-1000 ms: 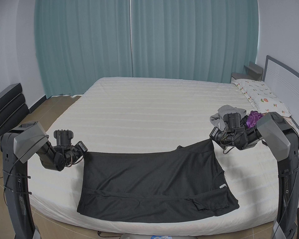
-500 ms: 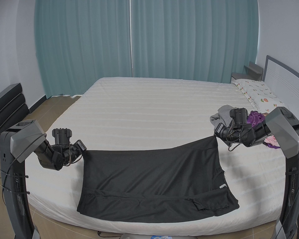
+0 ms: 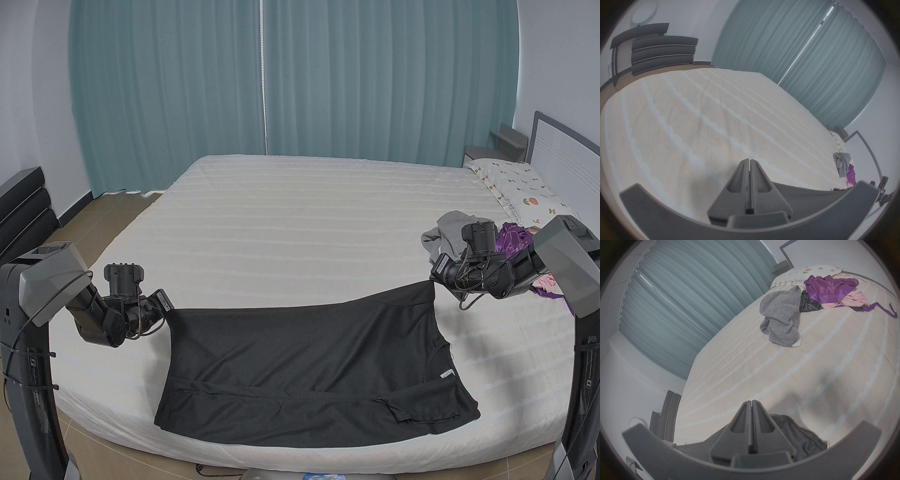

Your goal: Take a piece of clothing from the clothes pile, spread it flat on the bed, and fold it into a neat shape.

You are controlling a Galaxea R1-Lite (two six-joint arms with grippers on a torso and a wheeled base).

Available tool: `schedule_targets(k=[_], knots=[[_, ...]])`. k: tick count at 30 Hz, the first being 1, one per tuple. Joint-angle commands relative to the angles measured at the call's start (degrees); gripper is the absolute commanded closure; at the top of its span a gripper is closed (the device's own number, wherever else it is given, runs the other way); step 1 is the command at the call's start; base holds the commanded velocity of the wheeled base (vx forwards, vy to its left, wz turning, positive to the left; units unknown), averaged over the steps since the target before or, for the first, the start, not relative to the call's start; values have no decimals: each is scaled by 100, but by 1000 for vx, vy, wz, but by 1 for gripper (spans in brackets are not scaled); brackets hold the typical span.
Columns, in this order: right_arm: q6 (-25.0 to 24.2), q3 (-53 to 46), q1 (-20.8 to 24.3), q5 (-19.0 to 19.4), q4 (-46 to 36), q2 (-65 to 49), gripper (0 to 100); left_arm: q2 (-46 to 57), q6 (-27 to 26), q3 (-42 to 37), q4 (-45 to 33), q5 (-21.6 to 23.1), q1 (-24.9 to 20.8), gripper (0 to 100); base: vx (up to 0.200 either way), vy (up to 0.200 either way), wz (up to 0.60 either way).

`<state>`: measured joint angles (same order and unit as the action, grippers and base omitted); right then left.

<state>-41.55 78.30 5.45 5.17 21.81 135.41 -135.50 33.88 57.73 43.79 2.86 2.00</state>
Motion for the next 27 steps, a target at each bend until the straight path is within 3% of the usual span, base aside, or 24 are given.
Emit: schedule_targets(k=[1,18,27], knots=[[6,-166,18,2,-19,-76,100,103,-197,-219,7,4,2,100,0,0,0],[68,-1493,-18,397,52,-1114,100,850,-232,-966,42,-5,11,100,0,0,0],[59,-1370,-79,424,60,-1210,100,902,-189,-755,33,-5,90,100,0,0,0]])
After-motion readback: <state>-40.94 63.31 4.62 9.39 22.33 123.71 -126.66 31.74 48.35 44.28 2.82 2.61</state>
